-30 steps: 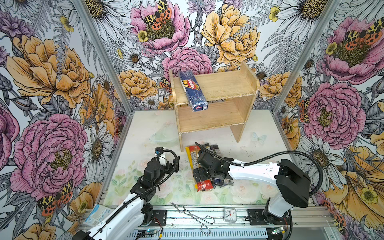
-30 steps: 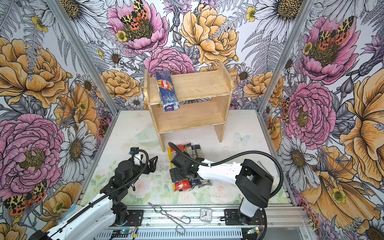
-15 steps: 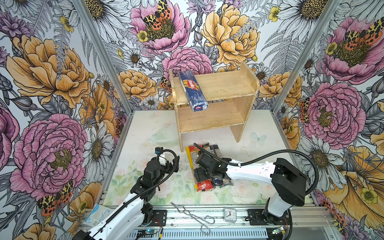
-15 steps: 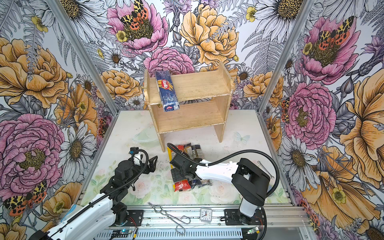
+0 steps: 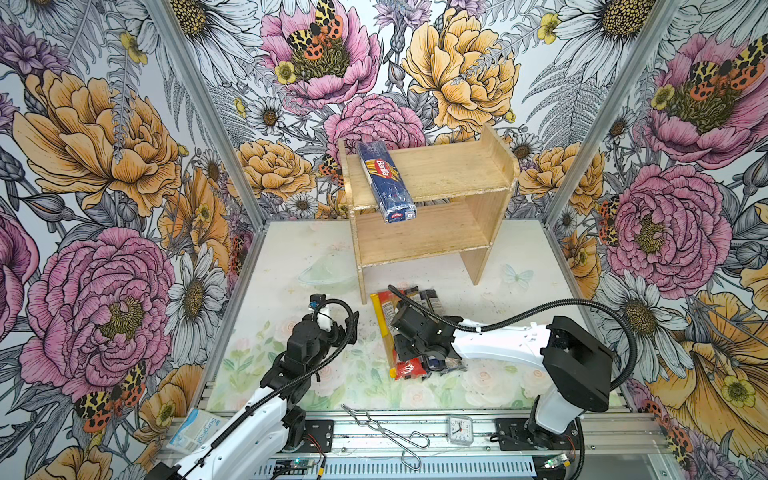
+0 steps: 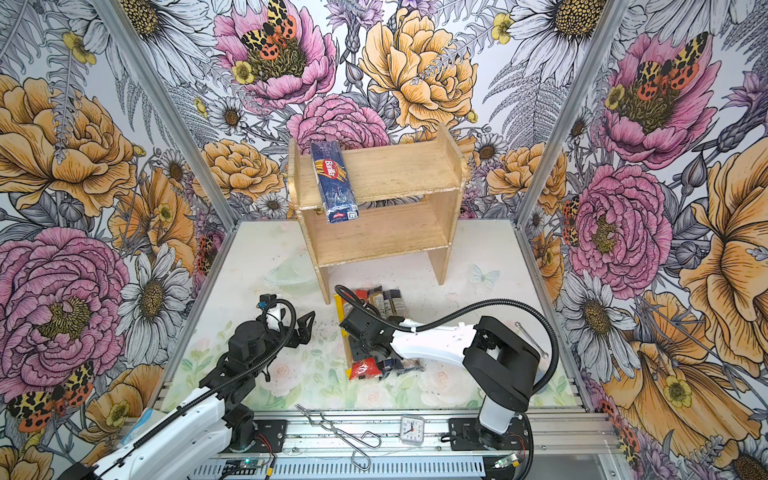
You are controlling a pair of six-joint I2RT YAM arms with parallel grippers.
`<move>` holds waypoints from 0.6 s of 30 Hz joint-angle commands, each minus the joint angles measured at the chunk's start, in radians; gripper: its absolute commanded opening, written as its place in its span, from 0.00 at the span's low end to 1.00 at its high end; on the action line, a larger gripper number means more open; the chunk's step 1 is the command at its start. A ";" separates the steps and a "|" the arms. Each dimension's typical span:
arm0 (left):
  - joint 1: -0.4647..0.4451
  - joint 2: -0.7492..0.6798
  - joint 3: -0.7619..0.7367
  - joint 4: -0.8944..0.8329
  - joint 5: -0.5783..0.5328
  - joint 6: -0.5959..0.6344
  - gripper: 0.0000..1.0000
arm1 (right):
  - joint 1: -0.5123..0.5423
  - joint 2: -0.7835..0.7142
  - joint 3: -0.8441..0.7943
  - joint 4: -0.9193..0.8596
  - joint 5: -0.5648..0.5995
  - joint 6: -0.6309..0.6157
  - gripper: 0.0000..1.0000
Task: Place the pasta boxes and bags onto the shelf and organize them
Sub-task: 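Lower the right gripper onto the clear spaghetti packs on the table, then close the right gripper on the red-ended spaghetti pack and lift it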
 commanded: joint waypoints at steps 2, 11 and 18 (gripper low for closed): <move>0.009 -0.010 -0.014 0.018 0.015 -0.003 0.99 | 0.007 -0.047 -0.015 -0.003 0.018 -0.011 0.41; 0.009 -0.010 -0.014 0.018 0.017 -0.003 0.99 | -0.008 -0.149 -0.030 -0.005 -0.003 -0.026 0.30; 0.009 -0.010 -0.014 0.018 0.017 -0.003 0.99 | -0.045 -0.274 -0.084 -0.010 -0.050 -0.038 0.28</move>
